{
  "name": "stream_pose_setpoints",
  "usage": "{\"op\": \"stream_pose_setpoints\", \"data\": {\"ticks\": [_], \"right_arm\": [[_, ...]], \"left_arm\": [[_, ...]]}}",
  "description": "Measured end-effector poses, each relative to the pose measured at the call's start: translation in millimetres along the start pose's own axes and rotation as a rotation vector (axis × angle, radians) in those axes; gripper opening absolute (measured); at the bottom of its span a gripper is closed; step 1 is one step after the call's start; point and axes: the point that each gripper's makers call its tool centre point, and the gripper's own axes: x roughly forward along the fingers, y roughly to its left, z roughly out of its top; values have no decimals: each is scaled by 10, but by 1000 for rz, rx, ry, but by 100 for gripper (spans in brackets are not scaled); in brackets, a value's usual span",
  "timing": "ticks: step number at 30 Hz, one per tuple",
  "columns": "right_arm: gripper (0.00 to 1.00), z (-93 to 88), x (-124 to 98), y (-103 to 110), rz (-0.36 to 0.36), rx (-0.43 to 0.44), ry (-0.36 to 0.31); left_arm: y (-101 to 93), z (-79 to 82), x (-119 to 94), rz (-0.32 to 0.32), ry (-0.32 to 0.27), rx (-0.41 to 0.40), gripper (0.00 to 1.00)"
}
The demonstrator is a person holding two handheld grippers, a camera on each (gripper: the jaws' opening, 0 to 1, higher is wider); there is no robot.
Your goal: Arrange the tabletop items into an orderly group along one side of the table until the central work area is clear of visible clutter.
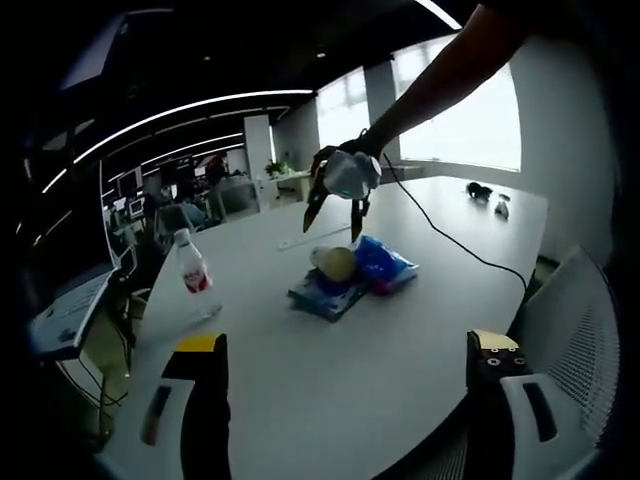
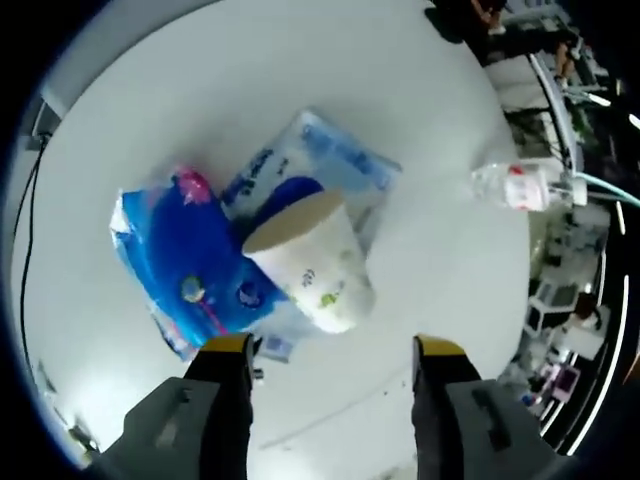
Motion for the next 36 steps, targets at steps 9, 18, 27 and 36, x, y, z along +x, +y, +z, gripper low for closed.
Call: {"op": "stream_pose_setpoints", "data": {"ticks": [9,18,27,36], "right_arm": [[60,97,116,80,25,-100,-42],[58,285,185,64,45,-172,-97],[54,392,291,131,88,-263,-107],[44,486,368,204,107,-353,-103]], "left_arm": [[39,10,-7,22,-9,-4,99],[40,-1,-3,30,-2,10,99],[49,2,-8,37,-5,9,98],[60,-3,-5,42,0,11,97]]}}
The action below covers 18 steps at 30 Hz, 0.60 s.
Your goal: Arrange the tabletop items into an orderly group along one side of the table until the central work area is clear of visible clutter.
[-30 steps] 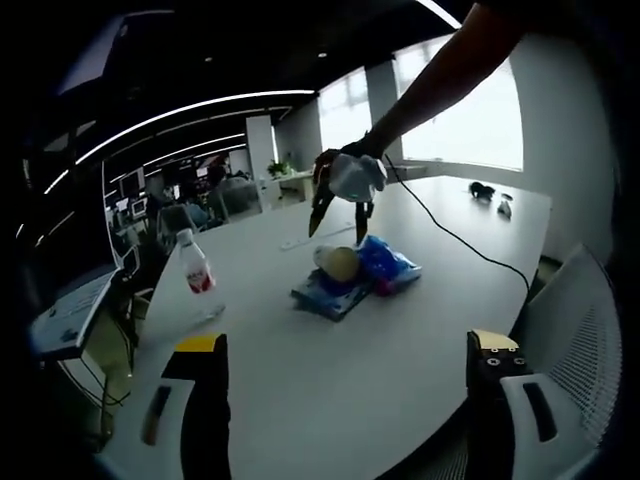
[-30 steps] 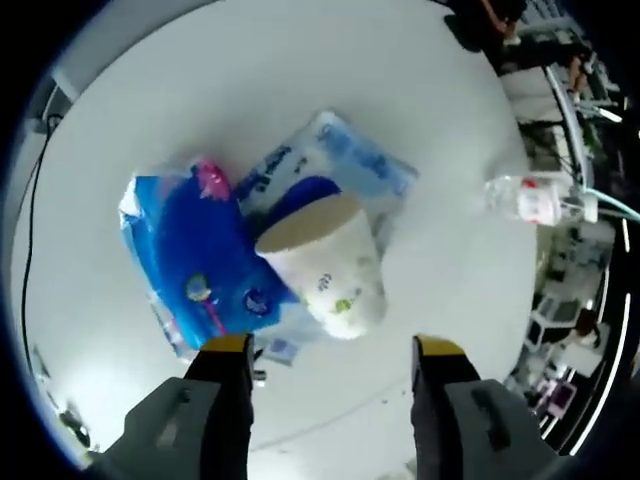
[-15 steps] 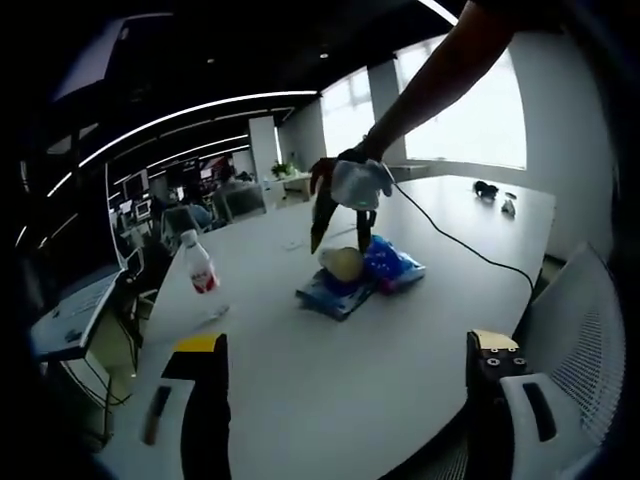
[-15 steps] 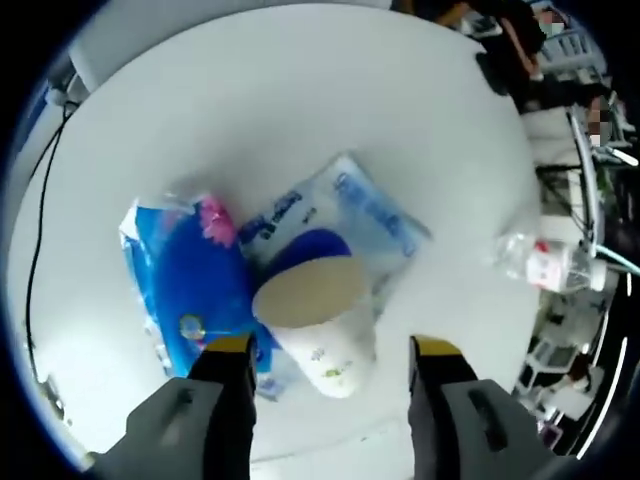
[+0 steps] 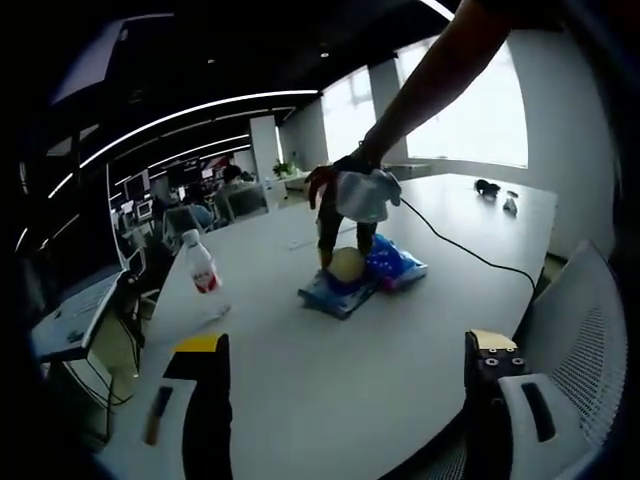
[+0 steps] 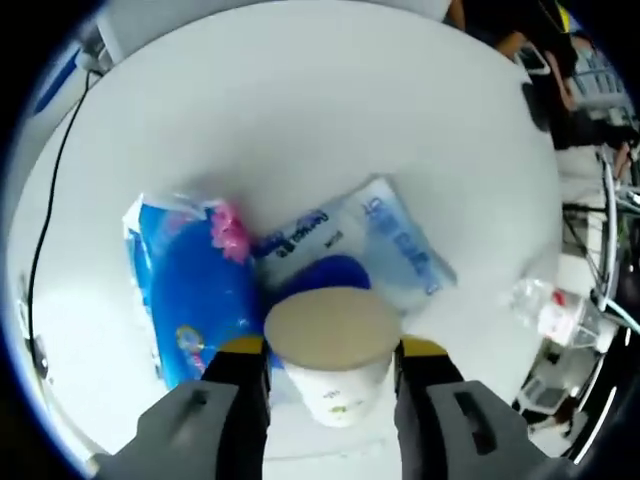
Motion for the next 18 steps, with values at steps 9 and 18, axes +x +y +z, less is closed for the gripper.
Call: {"op": "stream_pose_setpoints", "data": {"ticks": [9,18], "right_arm": [[42,32,4,-19,4,0,-2],[41,67,-100,-109,-50,76,-7]], "left_arm": [[4,-5,3,3,4,3,96],[1,-2,-2,2,1,2,96]]}}
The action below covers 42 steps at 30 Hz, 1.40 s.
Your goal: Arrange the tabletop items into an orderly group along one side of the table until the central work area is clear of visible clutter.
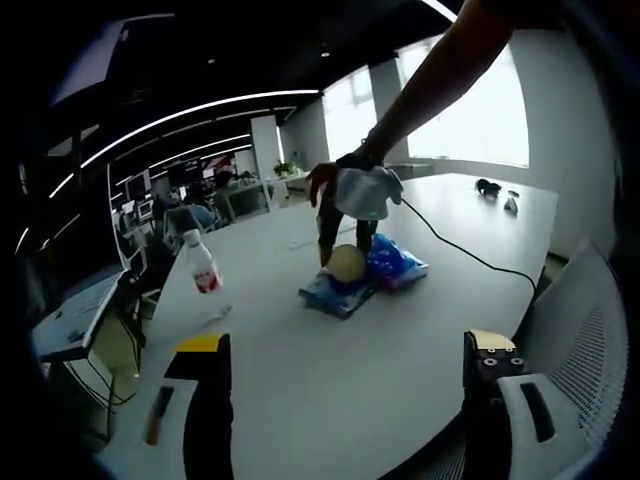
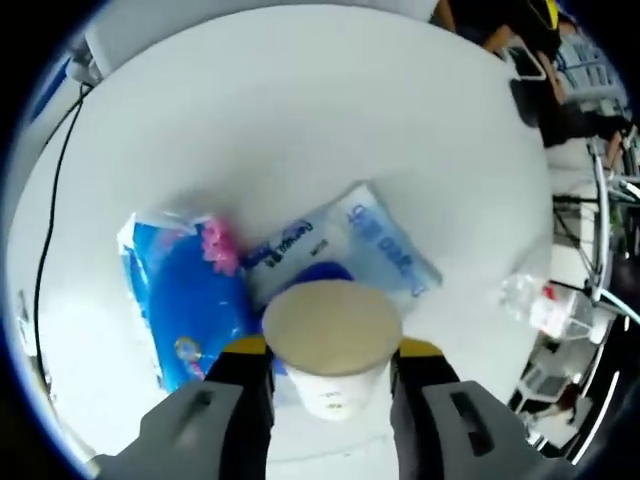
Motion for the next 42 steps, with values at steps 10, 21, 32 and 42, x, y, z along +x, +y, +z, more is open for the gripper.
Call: {"op": "stream_pose_setpoints", "data": {"ticks": [10,21,32,42], "right_arm": [[40,-16,-72,11,-36,86,0],[39,-30,-170,-36,-88,210,-10],[39,-36,-305,-179,-168,348,-35],[39,-49,-406,-329,-233,498,-79]], "left_arm": [[-10,11,0,-5,-5,2,96],[-69,22,4,-30,-7,17,98],[12,70,-35,-8,-43,-22,99],[43,98,-51,4,-61,-43,99]]}}
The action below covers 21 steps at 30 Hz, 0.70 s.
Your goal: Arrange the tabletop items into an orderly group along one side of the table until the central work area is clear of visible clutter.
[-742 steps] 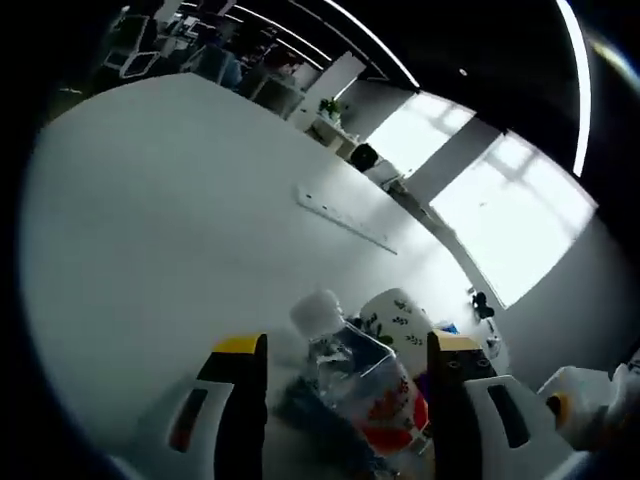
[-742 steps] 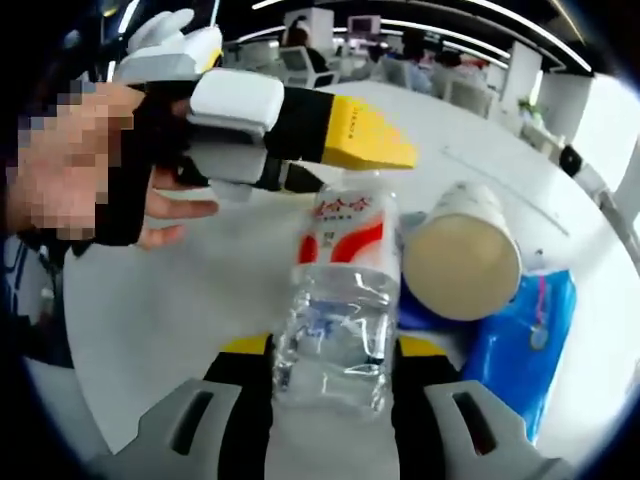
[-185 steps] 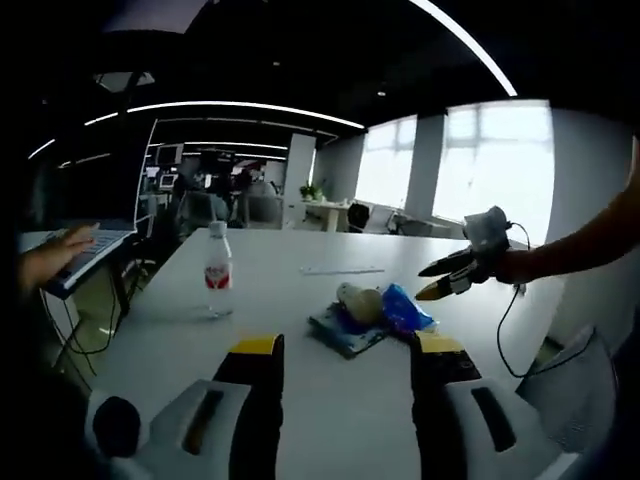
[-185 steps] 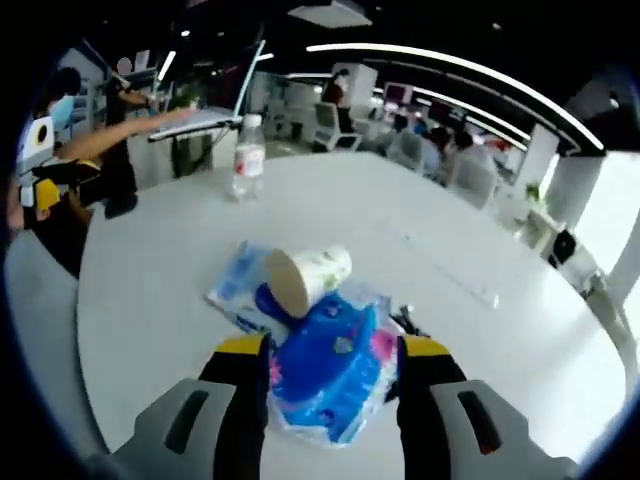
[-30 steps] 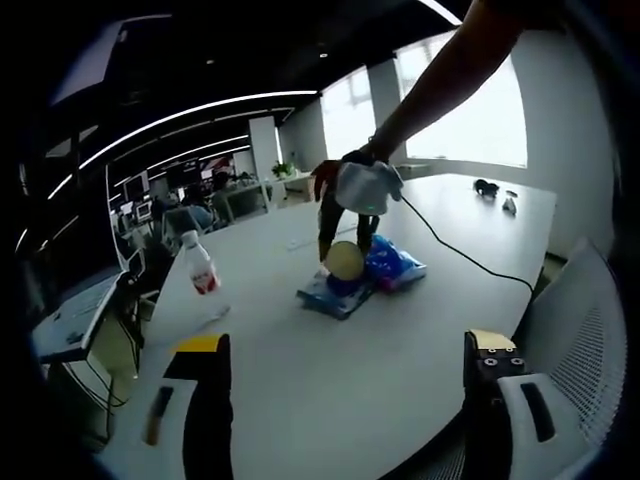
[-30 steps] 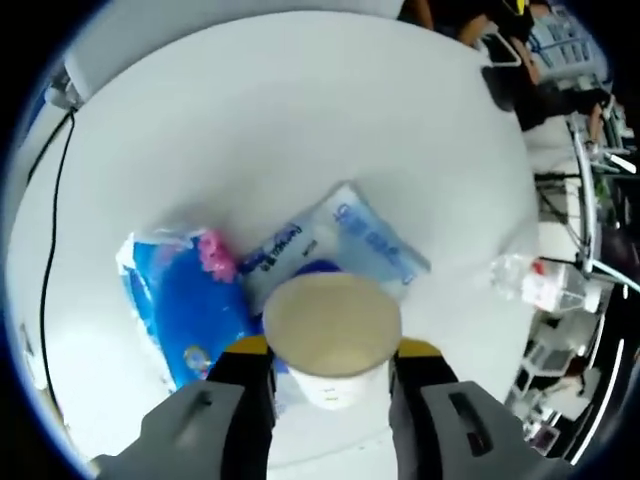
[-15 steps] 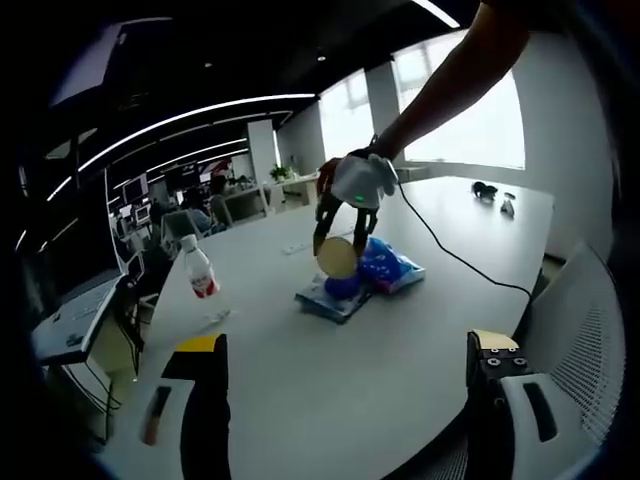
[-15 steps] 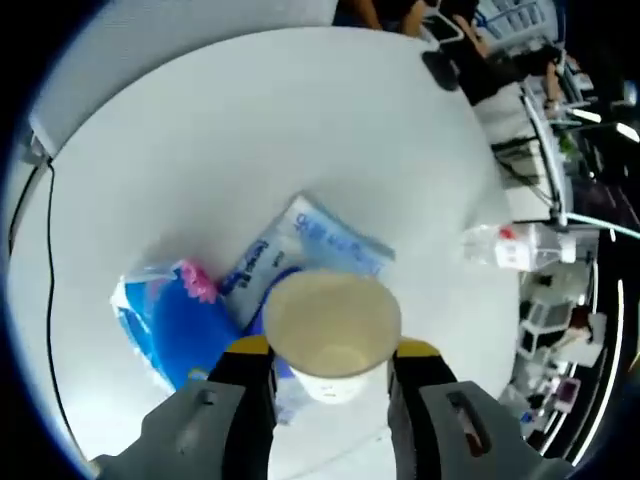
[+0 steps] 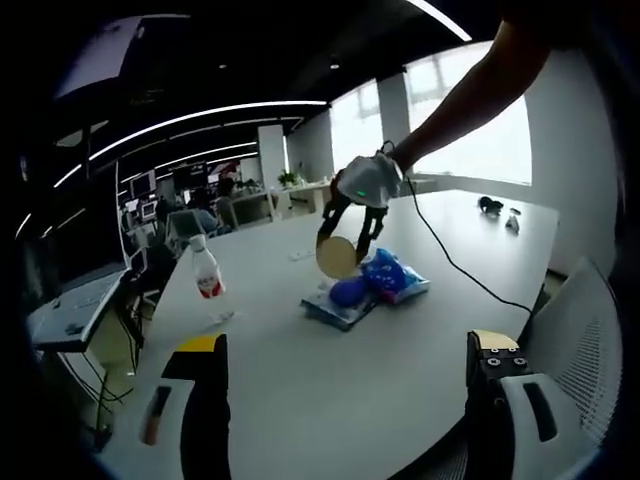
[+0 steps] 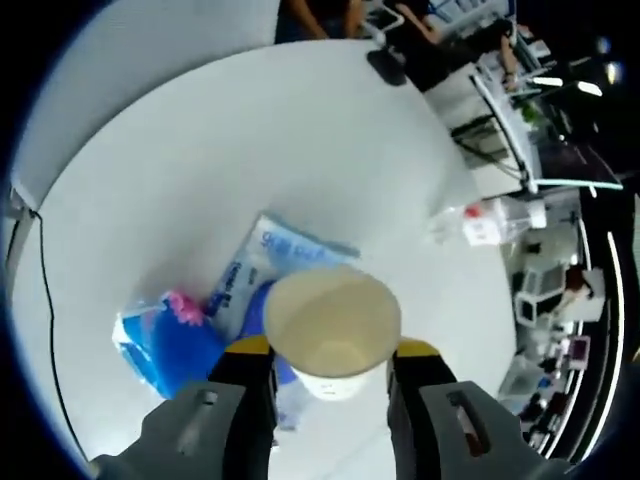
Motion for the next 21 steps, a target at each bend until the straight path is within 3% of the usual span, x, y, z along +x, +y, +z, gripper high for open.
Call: {"op": "stream_pose_setpoints", "data": {"ticks": [14,21], "right_arm": [[38,34,-47,-102,-92,334,-87],[38,73,-32,-182,-153,616,-183]], "left_arm": [[-36,-15,5,-14,12,15,99],[-32,-35,15,-15,17,17,99]]}}
